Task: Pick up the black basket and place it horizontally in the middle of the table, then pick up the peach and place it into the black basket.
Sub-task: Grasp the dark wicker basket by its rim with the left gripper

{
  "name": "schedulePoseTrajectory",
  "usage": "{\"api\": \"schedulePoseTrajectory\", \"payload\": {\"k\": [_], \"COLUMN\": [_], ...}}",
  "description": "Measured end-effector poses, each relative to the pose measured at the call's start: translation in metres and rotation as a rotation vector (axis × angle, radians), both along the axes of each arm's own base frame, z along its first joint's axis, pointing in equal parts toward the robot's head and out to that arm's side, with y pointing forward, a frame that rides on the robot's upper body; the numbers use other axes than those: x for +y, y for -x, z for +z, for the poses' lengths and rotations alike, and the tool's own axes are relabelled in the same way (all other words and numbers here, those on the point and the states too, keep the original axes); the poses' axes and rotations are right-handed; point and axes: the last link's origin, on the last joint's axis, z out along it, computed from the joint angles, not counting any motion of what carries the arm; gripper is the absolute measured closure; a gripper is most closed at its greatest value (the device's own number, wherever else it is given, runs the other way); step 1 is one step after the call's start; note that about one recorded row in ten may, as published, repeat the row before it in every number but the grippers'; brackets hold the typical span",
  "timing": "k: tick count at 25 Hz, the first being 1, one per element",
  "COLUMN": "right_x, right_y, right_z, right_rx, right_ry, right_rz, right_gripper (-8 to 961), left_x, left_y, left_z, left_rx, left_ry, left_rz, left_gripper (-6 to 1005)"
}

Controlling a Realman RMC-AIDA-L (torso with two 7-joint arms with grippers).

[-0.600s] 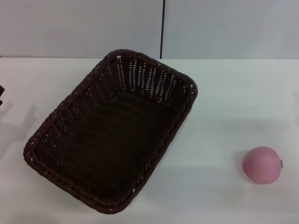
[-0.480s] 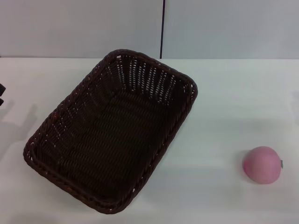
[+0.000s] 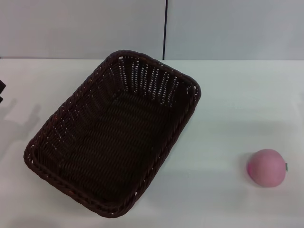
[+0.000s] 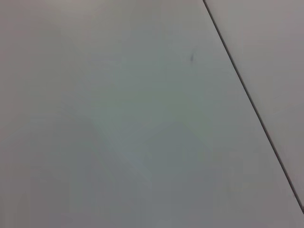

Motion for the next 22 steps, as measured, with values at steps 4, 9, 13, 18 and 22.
{"api": "schedulePoseTrajectory", "payload": {"k": [4,9,13,18,22], "right_x": [-0.002,-0.003,-0.007,-0.015,-0.022], "right_y": [-0.002,-0.003,-0.007,-0.012,-0.014], "right_z": [0.001,0.005,0.009,0.014,0.018], "right_rx": [-0.001,-0.006,0.002,-0.004,-0.001], "right_ry": [-0.003,-0.022,-0.033,-0.059,-0.086], "right_rz": [-0.007,-0.004,-0.013,-0.023,-0.030], "right_gripper": [339,340,340,340,340], "left_x": [0.014,0.042,0.057,0.084,0.089], "left_y": [-0.001,-0.014,-0.032,-0.092,-0.116], "left_z": [0.023,0.059,0.079,0.098,0.085], "left_rx": [0.031,0.087,0.164,0.414,0.500], "left_ry": [0.086,0.286,0.415,0.672,0.842], "left_rz": [-0.061,-0.115,-0.126,-0.028,0.050], "left_gripper": [289,290,290,289,289]}}
